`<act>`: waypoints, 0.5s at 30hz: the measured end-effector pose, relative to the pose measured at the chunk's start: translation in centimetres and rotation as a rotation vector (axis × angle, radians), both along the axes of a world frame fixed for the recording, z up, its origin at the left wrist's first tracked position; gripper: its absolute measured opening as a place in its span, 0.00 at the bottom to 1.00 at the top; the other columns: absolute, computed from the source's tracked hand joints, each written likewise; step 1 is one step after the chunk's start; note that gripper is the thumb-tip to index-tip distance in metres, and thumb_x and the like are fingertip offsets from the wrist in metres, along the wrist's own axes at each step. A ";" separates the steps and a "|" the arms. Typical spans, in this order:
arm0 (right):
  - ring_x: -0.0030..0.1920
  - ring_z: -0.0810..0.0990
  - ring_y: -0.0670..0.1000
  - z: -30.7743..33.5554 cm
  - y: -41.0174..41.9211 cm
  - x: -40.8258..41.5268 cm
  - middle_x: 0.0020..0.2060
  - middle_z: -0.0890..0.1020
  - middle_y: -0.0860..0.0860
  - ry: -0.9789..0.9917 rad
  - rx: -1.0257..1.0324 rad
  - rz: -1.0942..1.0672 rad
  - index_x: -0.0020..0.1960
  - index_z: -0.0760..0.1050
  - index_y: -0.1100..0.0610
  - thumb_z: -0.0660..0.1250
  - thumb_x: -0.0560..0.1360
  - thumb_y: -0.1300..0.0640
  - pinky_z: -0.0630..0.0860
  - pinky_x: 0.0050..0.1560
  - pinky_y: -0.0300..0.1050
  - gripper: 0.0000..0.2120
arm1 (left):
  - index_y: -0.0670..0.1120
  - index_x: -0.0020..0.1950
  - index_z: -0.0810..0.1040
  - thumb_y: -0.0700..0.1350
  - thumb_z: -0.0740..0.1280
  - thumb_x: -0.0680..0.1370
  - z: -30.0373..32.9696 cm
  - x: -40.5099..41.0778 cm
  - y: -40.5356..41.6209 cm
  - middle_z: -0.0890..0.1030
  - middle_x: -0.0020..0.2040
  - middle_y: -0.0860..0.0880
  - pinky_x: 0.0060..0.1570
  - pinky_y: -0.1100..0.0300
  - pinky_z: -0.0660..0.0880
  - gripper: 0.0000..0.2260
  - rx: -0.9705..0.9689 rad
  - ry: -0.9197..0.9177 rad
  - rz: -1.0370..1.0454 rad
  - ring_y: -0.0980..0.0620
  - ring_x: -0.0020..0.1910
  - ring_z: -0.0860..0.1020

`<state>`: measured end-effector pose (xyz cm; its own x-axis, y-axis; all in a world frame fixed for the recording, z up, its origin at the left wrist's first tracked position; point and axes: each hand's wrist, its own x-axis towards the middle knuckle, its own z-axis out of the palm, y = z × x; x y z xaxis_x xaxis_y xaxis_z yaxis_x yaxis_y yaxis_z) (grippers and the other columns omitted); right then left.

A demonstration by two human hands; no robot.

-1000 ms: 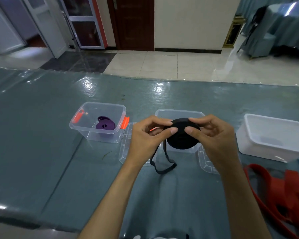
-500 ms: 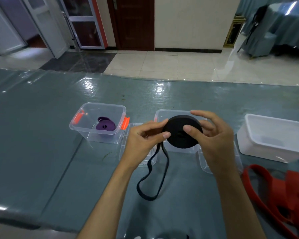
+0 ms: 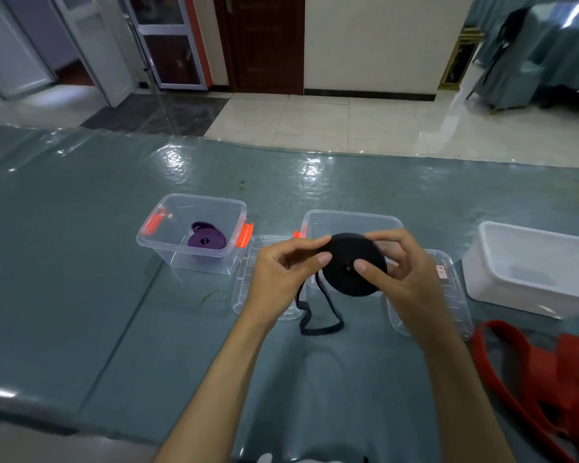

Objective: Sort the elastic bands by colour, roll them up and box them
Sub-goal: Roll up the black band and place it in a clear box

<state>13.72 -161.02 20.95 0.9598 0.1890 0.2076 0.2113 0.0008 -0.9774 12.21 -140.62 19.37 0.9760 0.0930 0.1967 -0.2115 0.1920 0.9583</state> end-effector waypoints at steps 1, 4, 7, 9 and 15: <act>0.50 0.89 0.61 -0.2 -0.2 0.1 0.50 0.88 0.56 0.058 0.014 0.023 0.56 0.76 0.54 0.77 0.75 0.66 0.87 0.47 0.57 0.15 | 0.54 0.53 0.89 0.41 0.79 0.74 -0.1 0.0 -0.1 0.89 0.52 0.49 0.55 0.63 0.80 0.11 0.012 -0.005 0.015 0.51 0.53 0.87; 0.45 0.89 0.61 -0.4 -0.7 0.2 0.47 0.89 0.57 0.086 0.009 0.037 0.56 0.77 0.49 0.79 0.73 0.62 0.87 0.43 0.55 0.17 | 0.53 0.49 0.87 0.45 0.80 0.72 -0.5 0.0 -0.5 0.88 0.48 0.48 0.53 0.62 0.81 0.08 0.020 0.016 0.062 0.49 0.49 0.87; 0.51 0.89 0.58 -0.7 -0.4 0.3 0.50 0.89 0.55 -0.009 0.021 -0.011 0.63 0.81 0.48 0.77 0.75 0.65 0.87 0.47 0.52 0.20 | 0.54 0.53 0.89 0.39 0.80 0.74 -0.8 0.0 -0.1 0.89 0.53 0.50 0.55 0.65 0.80 0.12 0.038 0.051 0.002 0.52 0.54 0.87; 0.55 0.88 0.56 -1.1 0.0 0.2 0.53 0.88 0.53 -0.047 0.010 -0.023 0.61 0.82 0.51 0.76 0.75 0.68 0.87 0.50 0.53 0.18 | 0.53 0.58 0.88 0.36 0.79 0.74 -0.8 -0.1 0.7 0.88 0.56 0.49 0.57 0.65 0.79 0.17 0.047 0.060 -0.060 0.53 0.58 0.86; 0.43 0.90 0.61 -0.8 0.3 0.5 0.46 0.89 0.59 0.055 0.025 0.060 0.53 0.74 0.51 0.79 0.73 0.64 0.87 0.40 0.54 0.17 | 0.53 0.50 0.88 0.40 0.81 0.72 -0.9 -0.4 0.7 0.89 0.50 0.47 0.55 0.58 0.82 0.11 0.087 0.021 0.053 0.47 0.52 0.88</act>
<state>14.19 -160.69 20.18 0.9569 0.2421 0.1603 0.1561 0.0366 -0.9871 11.82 -139.96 18.51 0.9742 0.1282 0.1857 -0.1987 0.0972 0.9752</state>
